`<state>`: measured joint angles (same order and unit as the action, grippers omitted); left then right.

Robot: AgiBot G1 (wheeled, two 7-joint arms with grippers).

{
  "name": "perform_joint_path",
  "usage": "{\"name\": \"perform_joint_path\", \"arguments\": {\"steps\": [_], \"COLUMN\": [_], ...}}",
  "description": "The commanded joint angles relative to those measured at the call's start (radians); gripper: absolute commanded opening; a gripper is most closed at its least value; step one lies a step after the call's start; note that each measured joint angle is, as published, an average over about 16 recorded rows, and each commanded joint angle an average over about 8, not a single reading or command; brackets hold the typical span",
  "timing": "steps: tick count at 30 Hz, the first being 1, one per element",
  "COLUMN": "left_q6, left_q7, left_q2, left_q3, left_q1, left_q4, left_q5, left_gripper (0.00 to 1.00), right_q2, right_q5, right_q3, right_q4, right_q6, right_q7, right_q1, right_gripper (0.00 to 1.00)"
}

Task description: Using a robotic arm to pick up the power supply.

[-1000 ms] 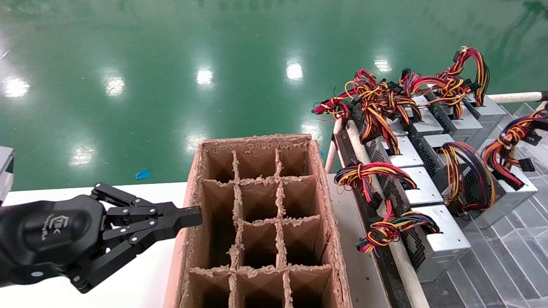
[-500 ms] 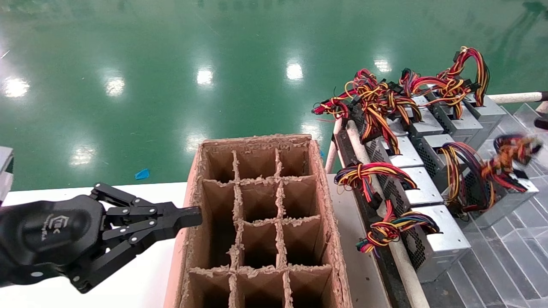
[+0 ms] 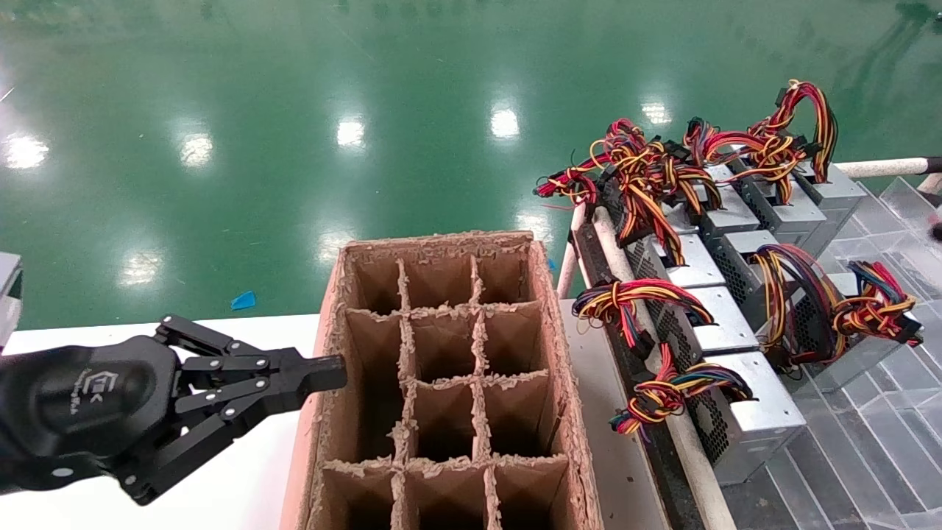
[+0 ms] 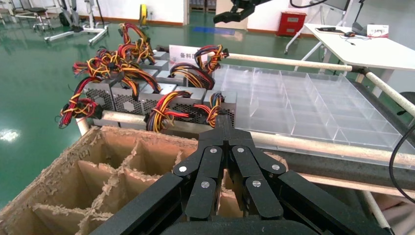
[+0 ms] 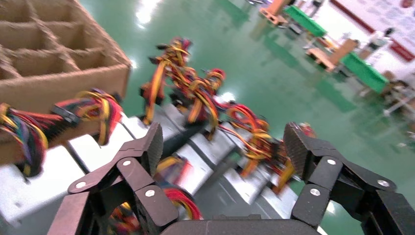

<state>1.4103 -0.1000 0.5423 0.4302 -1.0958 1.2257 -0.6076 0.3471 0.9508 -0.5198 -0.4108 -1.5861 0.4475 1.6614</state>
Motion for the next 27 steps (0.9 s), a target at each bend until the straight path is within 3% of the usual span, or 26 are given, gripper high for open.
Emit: {"name": "perform_joint_path", "arguments": {"steps": [1,5,13,27], "left_q6": [0.0,0.0,0.0,0.0], "left_q7": [0.0,0.0,0.0,0.0], "left_q2": [0.0,0.0,0.0,0.0], "left_q3": [0.0,0.0,0.0,0.0], "left_q1": [0.0,0.0,0.0,0.0], "left_q4": [0.0,0.0,0.0,0.0], "left_q5": [0.0,0.0,0.0,0.0], "left_gripper": [0.0,0.0,0.97,1.0], "right_q2": [0.008,0.028,0.066,0.132], "right_q5": [-0.005,-0.021,-0.054,-0.11], "right_q3": [0.007,0.024,0.059,0.12], "right_q4": [-0.024,-0.088,-0.215,-0.436], "right_q6": [0.002,0.009,0.022,0.045], "right_q7": [-0.018,-0.064,-0.157,-0.318], "right_q1": [-0.015,-0.058,-0.144,-0.293], "right_gripper": [1.0,1.0,1.0,1.0]}}
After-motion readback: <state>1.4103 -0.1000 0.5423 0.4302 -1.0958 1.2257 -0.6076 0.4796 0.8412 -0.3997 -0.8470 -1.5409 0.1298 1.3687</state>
